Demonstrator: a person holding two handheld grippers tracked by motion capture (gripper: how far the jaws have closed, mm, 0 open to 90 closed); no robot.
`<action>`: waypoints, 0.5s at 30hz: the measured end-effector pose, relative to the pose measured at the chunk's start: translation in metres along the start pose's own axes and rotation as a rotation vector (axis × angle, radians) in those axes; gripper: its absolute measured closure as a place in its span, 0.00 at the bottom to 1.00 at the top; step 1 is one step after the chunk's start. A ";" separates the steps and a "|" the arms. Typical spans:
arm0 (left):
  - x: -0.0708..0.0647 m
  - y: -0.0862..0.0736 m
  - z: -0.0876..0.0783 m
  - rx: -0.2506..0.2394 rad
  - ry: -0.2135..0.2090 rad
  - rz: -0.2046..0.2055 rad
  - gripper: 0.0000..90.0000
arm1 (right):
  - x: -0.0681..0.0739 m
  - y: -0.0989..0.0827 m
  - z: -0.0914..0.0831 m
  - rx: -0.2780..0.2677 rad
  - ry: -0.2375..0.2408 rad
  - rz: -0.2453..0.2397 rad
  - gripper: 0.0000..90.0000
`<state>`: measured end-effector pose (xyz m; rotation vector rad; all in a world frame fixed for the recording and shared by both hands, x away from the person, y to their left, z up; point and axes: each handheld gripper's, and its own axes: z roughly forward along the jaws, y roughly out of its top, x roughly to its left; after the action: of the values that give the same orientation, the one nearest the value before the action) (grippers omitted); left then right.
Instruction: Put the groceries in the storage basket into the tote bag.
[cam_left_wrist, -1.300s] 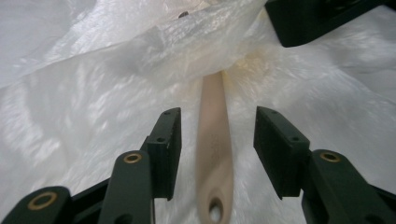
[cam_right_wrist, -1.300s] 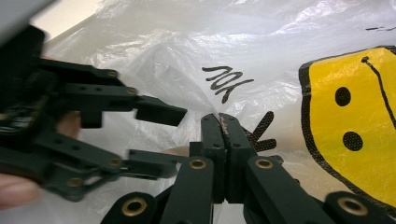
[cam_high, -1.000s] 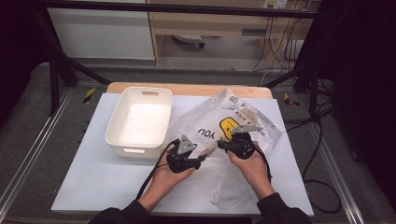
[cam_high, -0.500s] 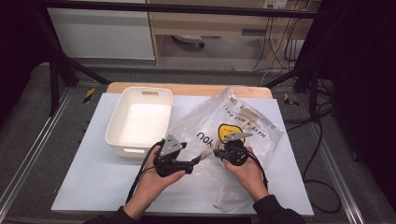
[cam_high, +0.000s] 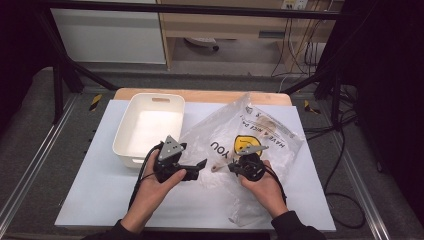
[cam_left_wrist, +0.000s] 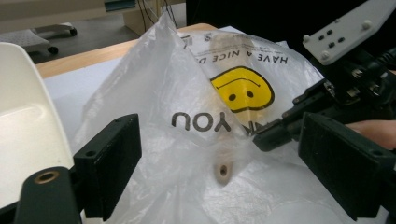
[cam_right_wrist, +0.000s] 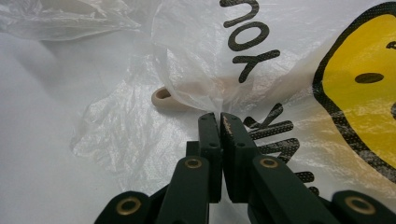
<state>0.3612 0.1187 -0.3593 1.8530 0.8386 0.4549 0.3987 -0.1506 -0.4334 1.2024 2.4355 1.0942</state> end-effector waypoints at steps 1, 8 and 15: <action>0.001 0.000 -0.001 0.001 0.003 0.004 0.14 | 0.001 0.000 0.000 -0.003 -0.001 -0.009 0.97; 0.021 0.000 -0.010 0.004 0.064 -0.005 0.12 | 0.003 -0.001 -0.002 -0.013 -0.007 -0.005 0.81; 0.035 -0.004 -0.014 0.008 0.109 -0.024 0.12 | 0.010 0.000 -0.013 -0.066 -0.059 0.001 0.43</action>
<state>0.3747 0.1545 -0.3591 1.8363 0.9361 0.5417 0.3862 -0.1499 -0.4231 1.1985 2.3366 1.1138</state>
